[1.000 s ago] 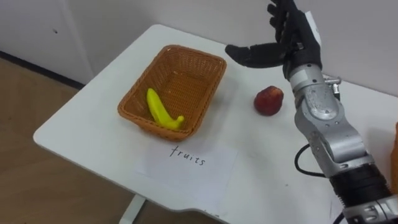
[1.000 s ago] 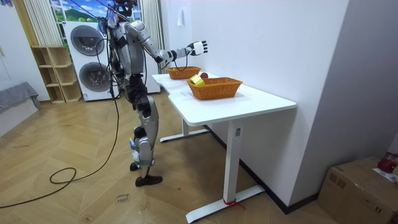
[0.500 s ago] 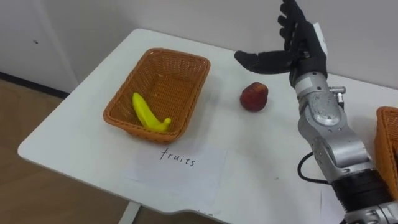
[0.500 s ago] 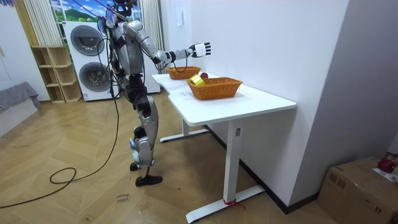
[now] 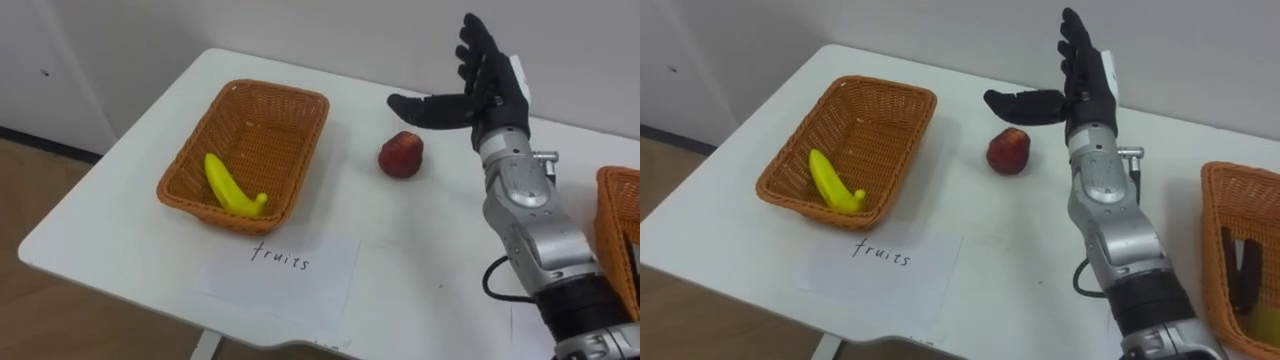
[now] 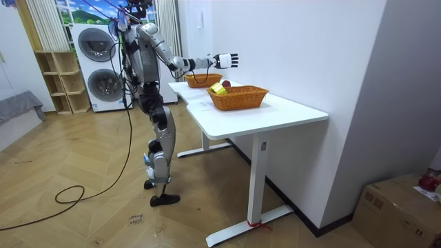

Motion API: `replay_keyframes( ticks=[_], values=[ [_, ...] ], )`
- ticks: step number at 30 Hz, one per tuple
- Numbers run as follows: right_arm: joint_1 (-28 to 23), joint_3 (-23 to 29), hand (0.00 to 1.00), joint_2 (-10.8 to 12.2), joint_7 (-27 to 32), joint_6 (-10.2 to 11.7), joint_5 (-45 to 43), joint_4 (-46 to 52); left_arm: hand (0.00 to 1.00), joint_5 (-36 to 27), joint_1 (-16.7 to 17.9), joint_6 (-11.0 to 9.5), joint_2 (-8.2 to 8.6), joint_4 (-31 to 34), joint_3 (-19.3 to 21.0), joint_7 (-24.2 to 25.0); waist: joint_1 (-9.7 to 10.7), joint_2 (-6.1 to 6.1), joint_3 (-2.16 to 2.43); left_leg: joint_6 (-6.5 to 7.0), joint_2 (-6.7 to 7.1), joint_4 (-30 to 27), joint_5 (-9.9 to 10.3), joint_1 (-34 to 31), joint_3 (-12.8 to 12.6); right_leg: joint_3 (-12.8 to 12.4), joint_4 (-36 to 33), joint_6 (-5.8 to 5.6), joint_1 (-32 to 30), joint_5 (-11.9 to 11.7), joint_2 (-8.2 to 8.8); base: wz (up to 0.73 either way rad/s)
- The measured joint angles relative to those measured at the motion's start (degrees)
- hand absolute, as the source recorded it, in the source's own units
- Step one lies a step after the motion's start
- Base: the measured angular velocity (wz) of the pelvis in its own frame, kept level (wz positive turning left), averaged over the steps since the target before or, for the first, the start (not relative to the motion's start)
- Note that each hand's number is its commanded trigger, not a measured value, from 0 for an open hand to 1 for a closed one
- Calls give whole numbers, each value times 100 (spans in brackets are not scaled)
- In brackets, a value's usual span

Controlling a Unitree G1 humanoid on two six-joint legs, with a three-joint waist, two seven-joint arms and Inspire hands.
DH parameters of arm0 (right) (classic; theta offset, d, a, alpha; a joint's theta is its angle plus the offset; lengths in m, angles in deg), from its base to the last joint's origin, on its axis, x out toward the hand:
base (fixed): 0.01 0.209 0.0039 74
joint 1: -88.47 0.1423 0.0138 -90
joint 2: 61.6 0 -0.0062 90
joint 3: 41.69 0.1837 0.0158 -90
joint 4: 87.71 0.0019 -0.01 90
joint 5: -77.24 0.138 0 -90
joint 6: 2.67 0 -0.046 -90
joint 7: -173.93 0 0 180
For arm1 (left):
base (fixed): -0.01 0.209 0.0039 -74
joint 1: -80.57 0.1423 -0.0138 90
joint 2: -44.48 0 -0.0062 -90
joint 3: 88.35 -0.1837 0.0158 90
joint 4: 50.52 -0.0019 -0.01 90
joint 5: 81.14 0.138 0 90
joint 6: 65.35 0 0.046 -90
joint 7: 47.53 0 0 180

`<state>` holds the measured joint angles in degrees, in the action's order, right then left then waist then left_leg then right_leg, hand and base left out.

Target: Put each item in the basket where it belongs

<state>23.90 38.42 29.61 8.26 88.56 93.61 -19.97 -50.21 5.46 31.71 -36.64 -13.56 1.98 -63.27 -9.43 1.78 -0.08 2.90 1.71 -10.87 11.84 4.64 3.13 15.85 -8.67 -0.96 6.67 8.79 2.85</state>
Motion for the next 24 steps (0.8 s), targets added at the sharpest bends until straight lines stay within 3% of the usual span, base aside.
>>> replay_keyframes(
  ticks=[4,8,24],
  values=[
    [-1,0,0,0,-17,13,-4,-210,0,2,-11,0,-1,-101,2,-1,-23,13,-11,1,0,-5,0,7,-5,-1,-2,0,8,0,0,0],
    [-5,-1,0,0,-55,13,8,-281,0,-1,27,2,0,-171,0,15,-42,33,-53,1,-2,12,0,3,-3,4,-2,0,-3,0,-2,0],
    [-231,-16,0,54,-64,62,145,-687,0,-1,22,-56,-1,-145,-2,51,-133,135,-24,1,1,1,-1,8,21,7,7,0,7,0,2,0]
  ],
)
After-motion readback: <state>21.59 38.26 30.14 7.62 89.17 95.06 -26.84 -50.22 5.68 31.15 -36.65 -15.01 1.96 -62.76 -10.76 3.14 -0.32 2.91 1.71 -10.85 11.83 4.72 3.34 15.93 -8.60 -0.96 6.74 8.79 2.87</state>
